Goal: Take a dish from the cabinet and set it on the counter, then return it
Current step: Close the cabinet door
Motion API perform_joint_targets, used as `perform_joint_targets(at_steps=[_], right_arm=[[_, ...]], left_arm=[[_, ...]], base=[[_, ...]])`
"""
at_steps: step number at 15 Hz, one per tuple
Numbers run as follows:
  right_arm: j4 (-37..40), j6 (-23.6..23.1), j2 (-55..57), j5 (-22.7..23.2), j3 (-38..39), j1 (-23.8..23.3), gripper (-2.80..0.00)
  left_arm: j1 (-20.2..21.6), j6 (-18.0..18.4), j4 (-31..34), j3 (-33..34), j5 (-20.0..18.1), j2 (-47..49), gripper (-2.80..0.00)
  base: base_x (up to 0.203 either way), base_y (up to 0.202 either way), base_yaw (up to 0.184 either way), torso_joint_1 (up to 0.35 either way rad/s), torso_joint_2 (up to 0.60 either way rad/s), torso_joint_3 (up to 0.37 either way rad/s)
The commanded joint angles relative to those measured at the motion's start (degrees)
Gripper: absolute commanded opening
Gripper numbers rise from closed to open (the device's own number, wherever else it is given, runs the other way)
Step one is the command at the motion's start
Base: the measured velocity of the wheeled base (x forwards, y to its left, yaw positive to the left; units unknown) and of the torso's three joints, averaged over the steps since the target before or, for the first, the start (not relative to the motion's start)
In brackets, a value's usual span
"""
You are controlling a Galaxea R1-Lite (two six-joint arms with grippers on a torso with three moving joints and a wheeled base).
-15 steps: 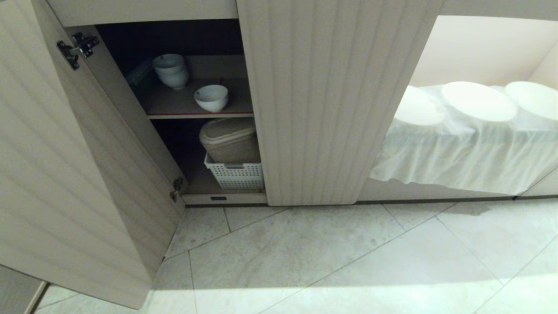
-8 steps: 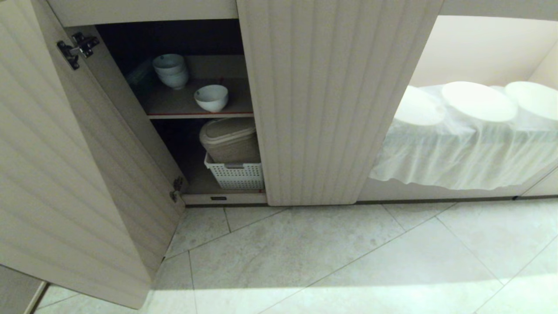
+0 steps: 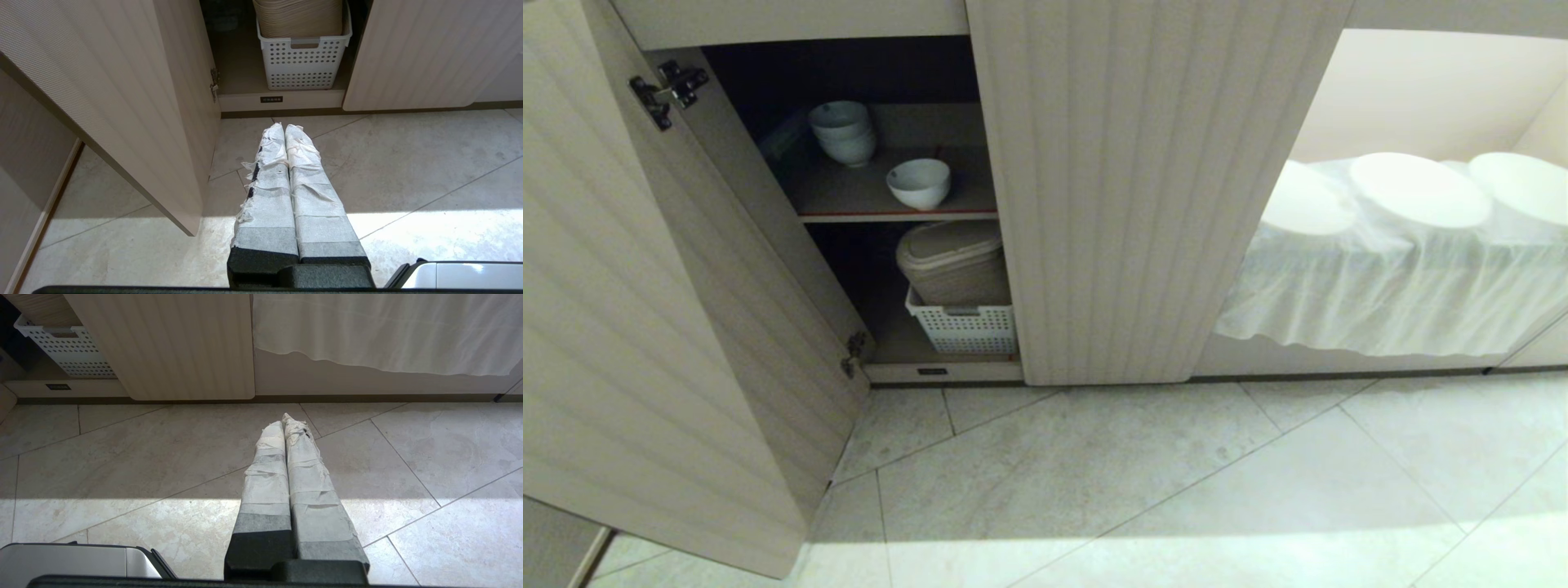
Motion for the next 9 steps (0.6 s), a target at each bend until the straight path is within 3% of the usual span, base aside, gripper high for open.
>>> perform_joint_targets(at_steps=[1,6,9], right_arm=[[0.00,0.00,0.00,0.00,0.00,0.00,-2.80],[0.00,0.00,0.00,0.00,0.00,0.00,-2.80],[0.00,0.00,0.00,0.00,0.00,0.04,-2.80]], left_arm=[[0.01,0.00,-0.04,0.00,0.04,0.00,-2.80],[0.01,-0.53,-0.04,0.00,0.22,0.00,-2.80],[0.01,-0.62,-0.04,0.00,0.22,0.00,-2.80]], base=[[0.000,0.000,0.000,0.000,0.00,0.000],[0.000,0.000,0.000,0.000,0.00,0.000],[0.003,0.134,0.001,0.003,0.00,0.005]])
